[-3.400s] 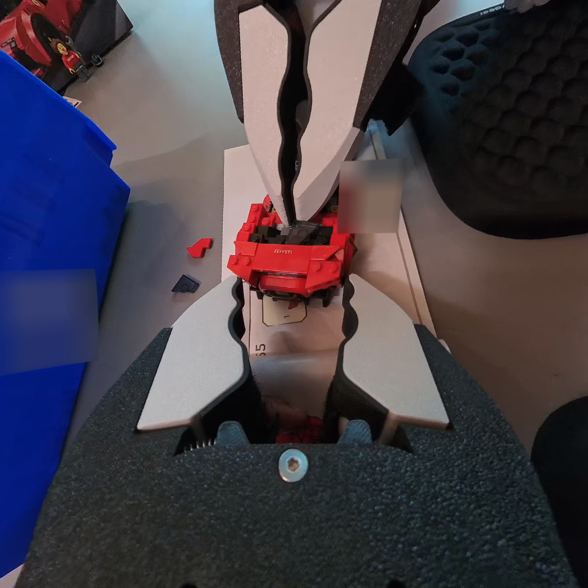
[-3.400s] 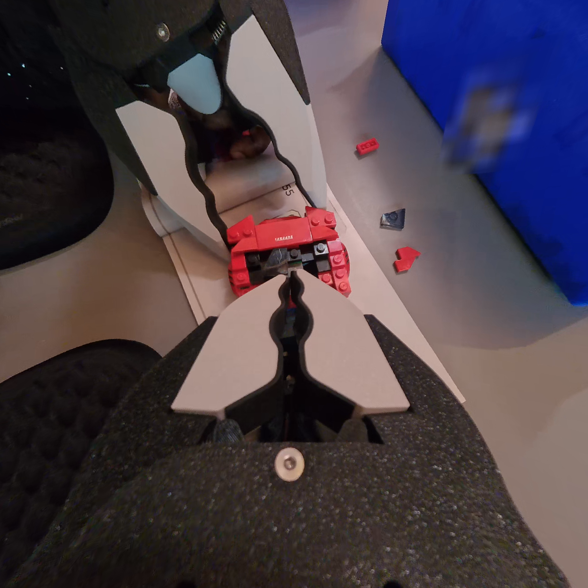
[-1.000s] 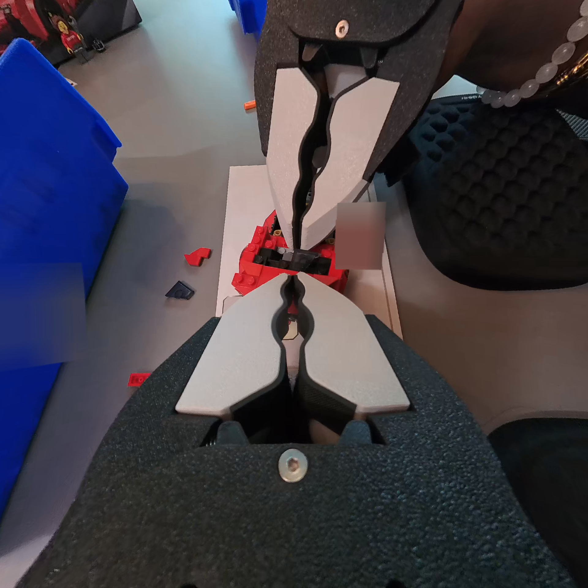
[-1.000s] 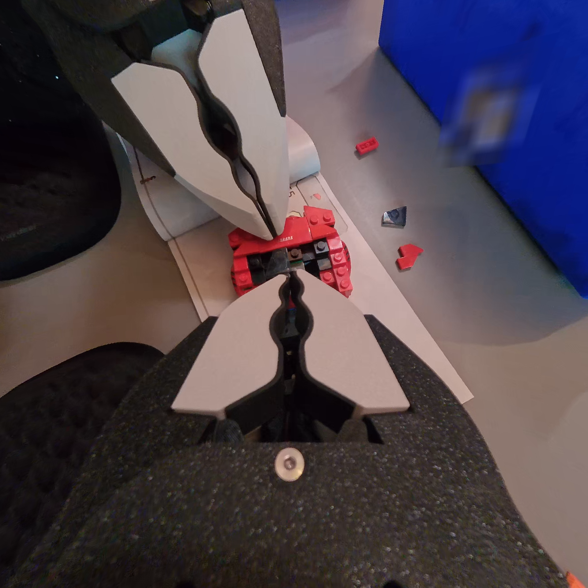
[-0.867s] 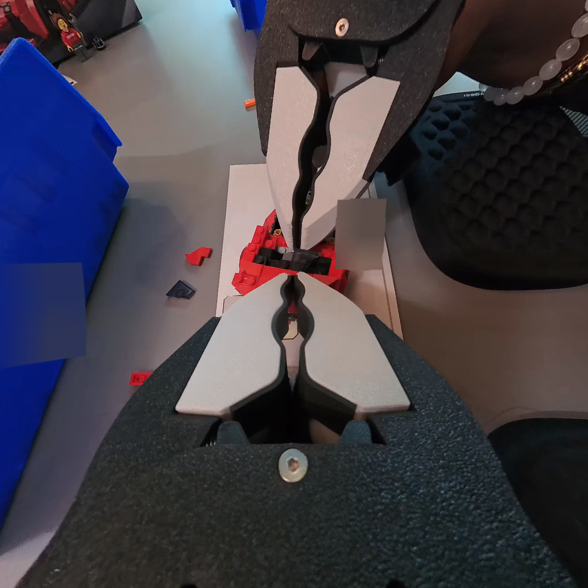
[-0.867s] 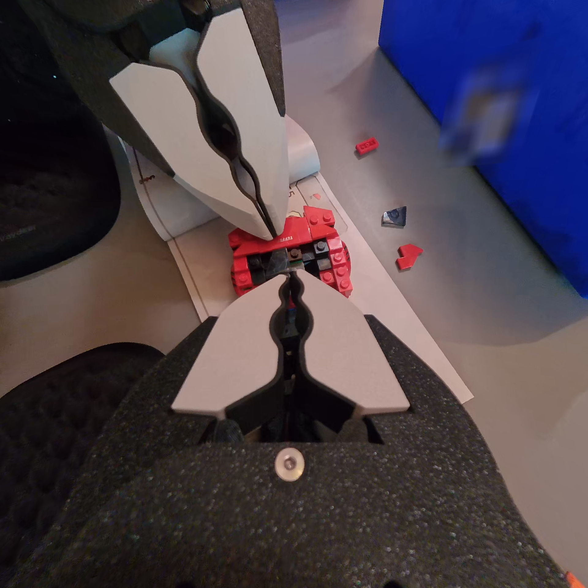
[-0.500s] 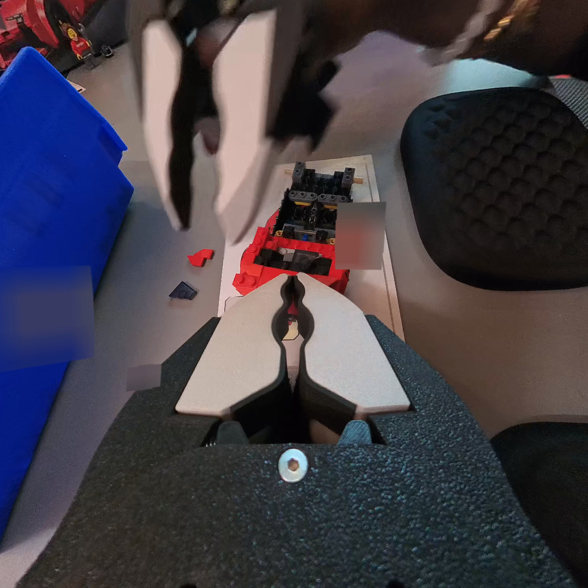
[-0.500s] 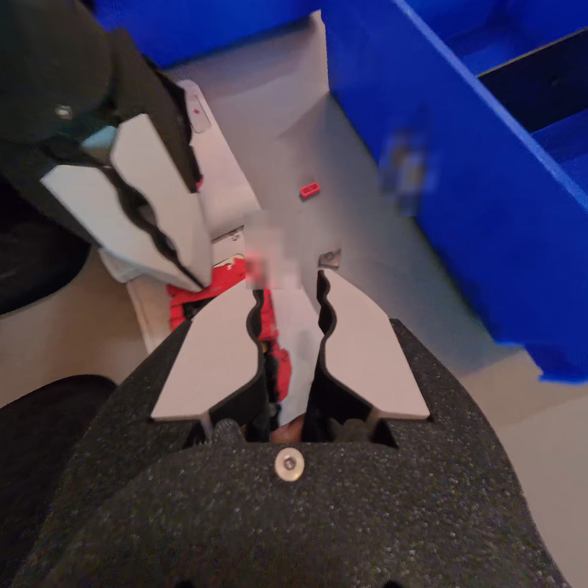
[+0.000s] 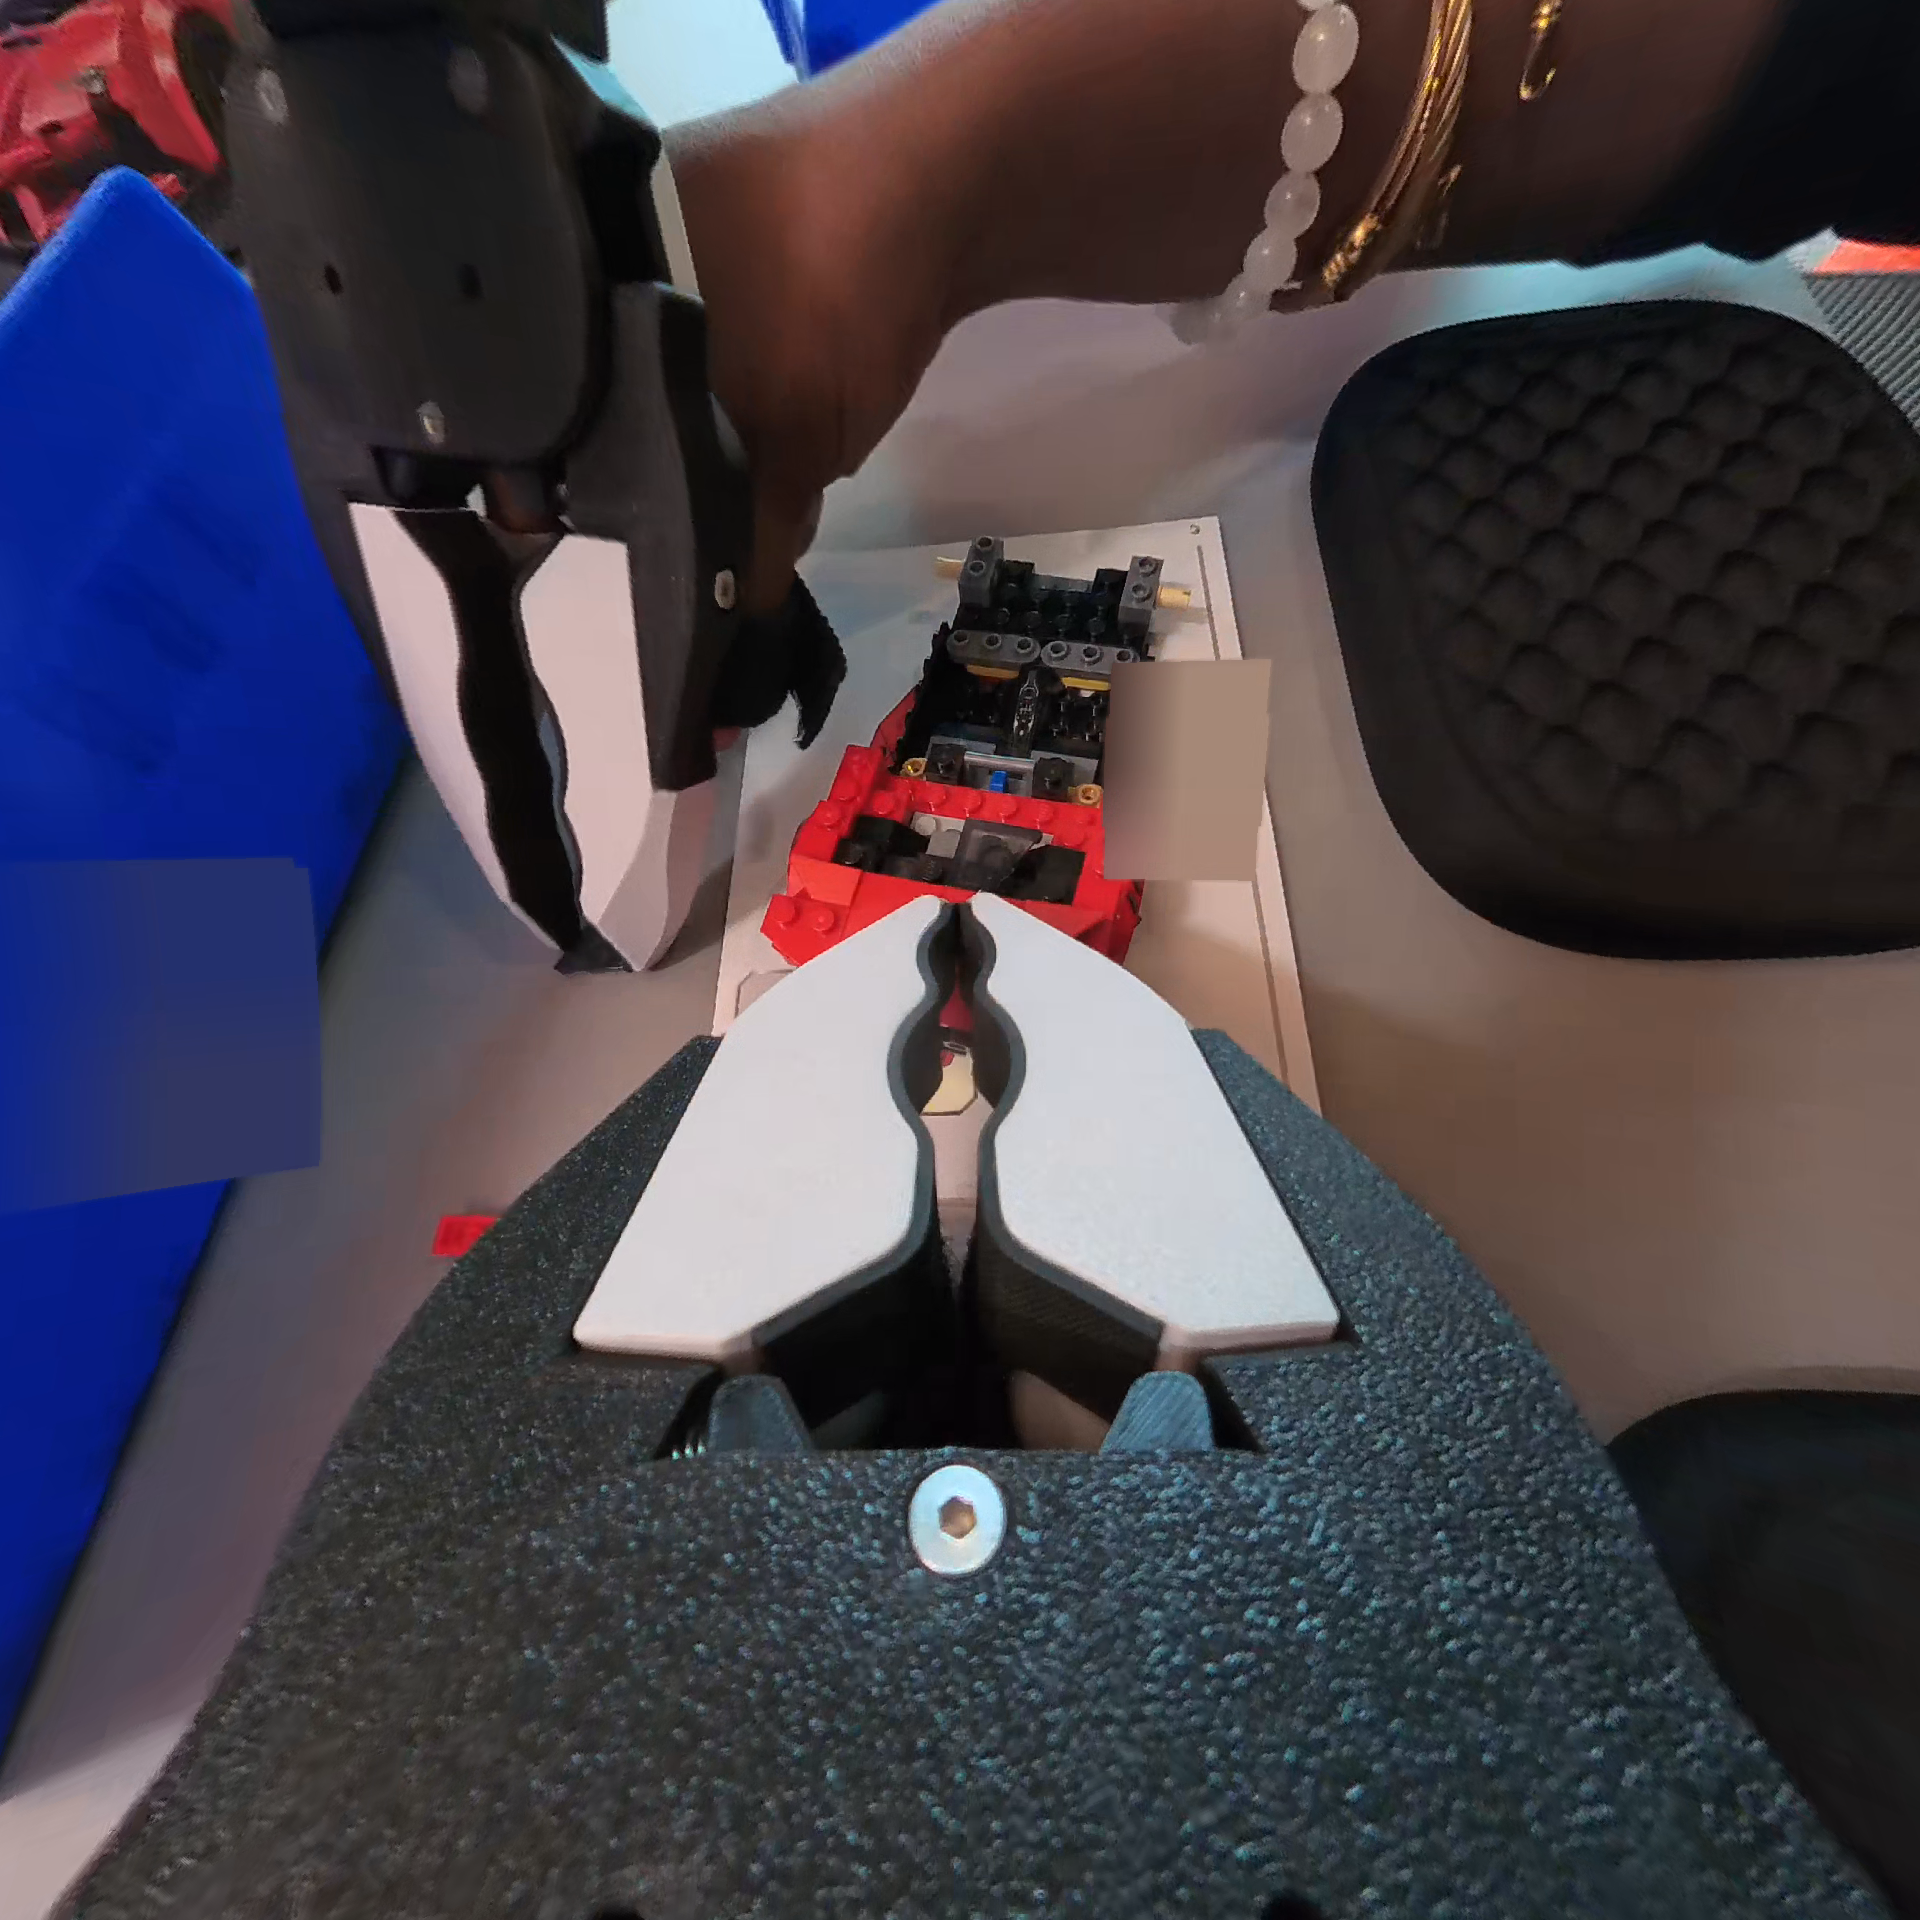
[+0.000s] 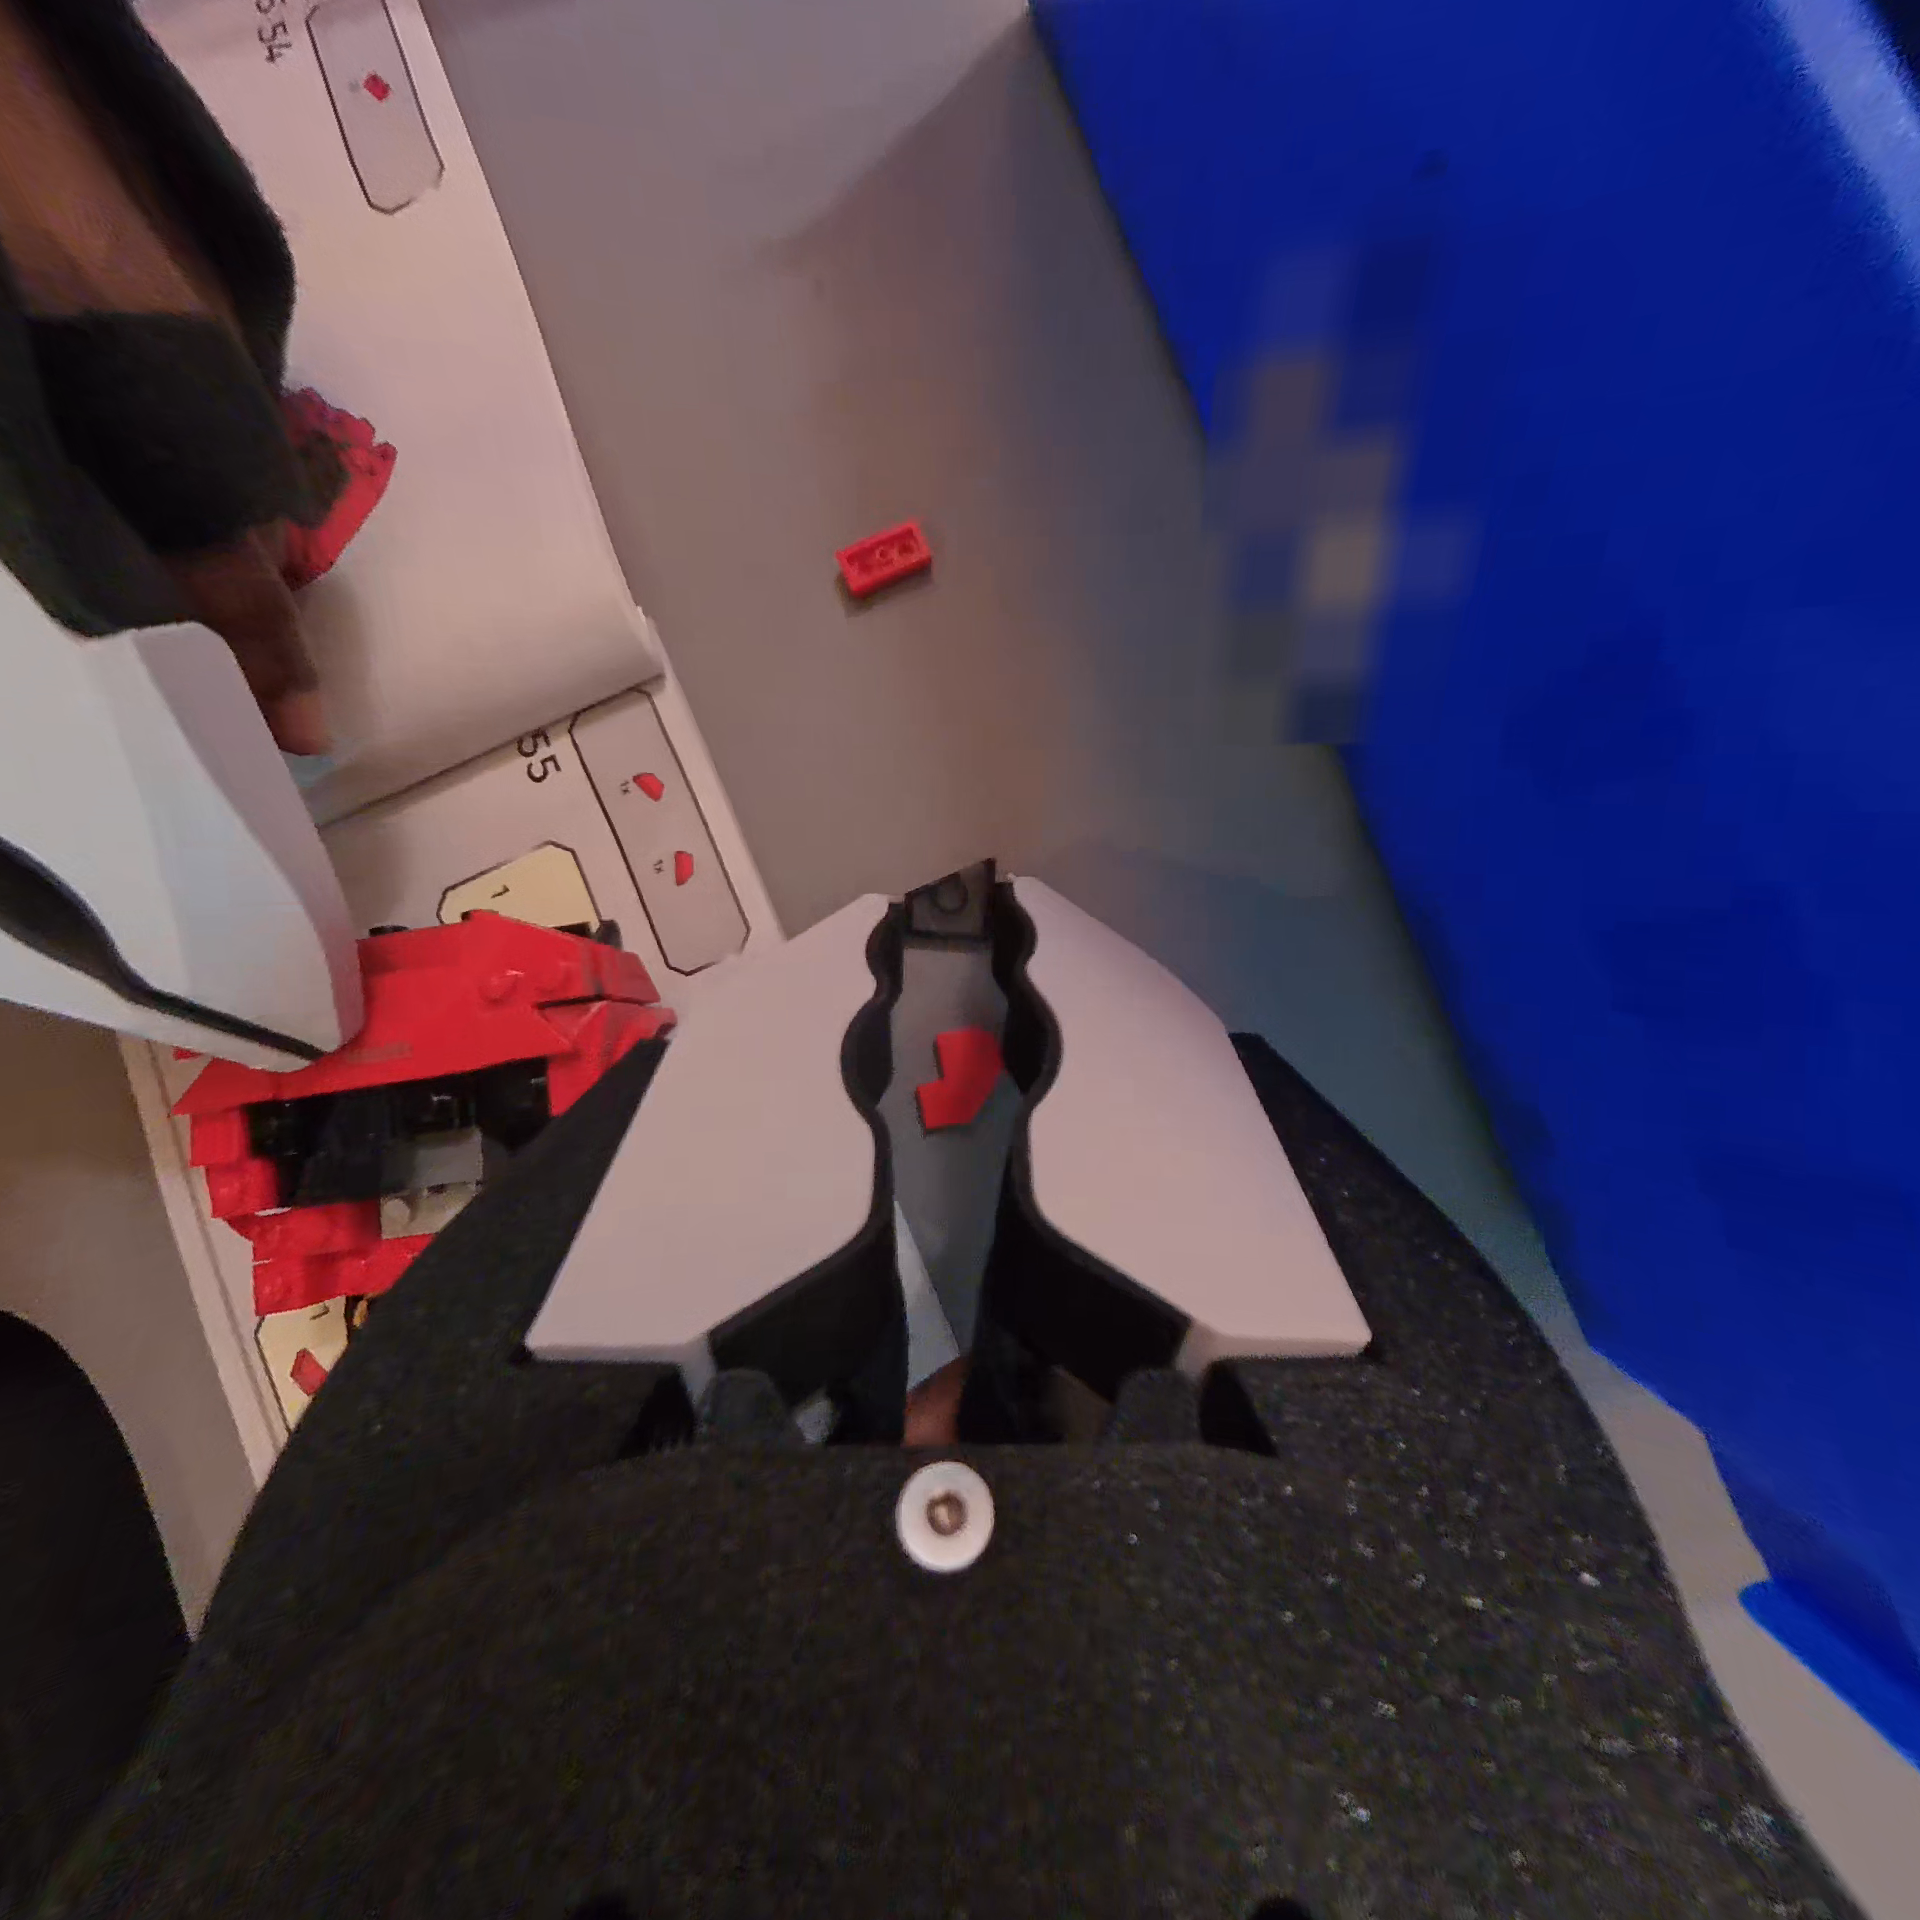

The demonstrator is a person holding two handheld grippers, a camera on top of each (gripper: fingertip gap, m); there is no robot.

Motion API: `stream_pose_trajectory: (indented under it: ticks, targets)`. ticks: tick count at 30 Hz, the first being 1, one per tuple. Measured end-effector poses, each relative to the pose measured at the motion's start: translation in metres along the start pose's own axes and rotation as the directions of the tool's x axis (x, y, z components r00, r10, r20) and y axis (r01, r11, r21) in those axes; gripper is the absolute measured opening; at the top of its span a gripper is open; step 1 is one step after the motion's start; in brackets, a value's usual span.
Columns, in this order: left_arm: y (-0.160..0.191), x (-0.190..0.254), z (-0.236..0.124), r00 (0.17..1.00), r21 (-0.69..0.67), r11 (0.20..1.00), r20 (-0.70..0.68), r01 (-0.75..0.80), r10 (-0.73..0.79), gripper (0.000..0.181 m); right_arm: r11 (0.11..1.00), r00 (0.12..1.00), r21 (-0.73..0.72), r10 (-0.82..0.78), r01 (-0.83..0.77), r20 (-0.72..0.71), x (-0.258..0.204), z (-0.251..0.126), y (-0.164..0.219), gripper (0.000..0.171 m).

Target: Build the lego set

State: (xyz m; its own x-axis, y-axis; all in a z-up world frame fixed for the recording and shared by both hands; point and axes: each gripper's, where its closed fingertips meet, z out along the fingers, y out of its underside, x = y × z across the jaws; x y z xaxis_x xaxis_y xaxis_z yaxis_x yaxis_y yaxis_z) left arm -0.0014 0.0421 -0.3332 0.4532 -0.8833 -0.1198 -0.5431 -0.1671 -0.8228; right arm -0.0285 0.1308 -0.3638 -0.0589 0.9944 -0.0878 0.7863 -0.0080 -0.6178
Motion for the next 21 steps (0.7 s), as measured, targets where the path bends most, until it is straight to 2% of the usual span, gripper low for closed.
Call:
stream_pose_trajectory:
  ticks: [3, 5, 7, 9, 11, 14, 21]
  targets:
    - [-0.003, -0.008, -0.002, 0.999, -0.001, 1.000, 0.041, -0.029, 0.029, 0.000, 0.991, 0.998, 0.111, 0.067, -0.069, 0.014, 0.000, -0.010, -0.009, 0.016]
    - [-0.014, -0.022, -0.013, 0.991, 0.074, 0.996, 0.132, -0.039, 0.029, 0.036, 0.933, 0.976, 0.293, 0.182, -0.210, 0.121, -0.008, -0.032, -0.033, 0.016]
    - [-0.032, -0.044, -0.032, 0.956, 0.179, 0.980, 0.291, -0.081, 0.026, 0.041, 0.782, 0.914, 0.486, 0.263, -0.390, 0.309, -0.021, -0.066, -0.064, 0.016]
    - [-0.052, -0.063, -0.054, 0.880, 0.267, 0.944, 0.474, -0.192, 0.045, 0.043, 0.607, 0.816, 0.571, 0.257, -0.553, 0.518, -0.038, -0.102, -0.088, 0.015]
    - [-0.069, -0.067, -0.066, 0.799, 0.267, 0.908, 0.591, -0.324, 0.111, 0.040, 0.537, 0.742, 0.556, 0.224, -0.635, 0.632, -0.053, -0.117, -0.097, 0.015]
    - [-0.085, -0.057, -0.067, 0.737, 0.229, 0.865, 0.642, -0.446, 0.210, 0.034, 0.525, 0.698, 0.523, 0.209, -0.671, 0.685, -0.068, -0.119, -0.098, 0.015]
    - [-0.095, -0.050, -0.069, 0.675, 0.189, 0.827, 0.685, -0.529, 0.275, 0.020, 0.507, 0.668, 0.498, 0.235, -0.704, 0.706, -0.075, -0.113, -0.095, 0.015]
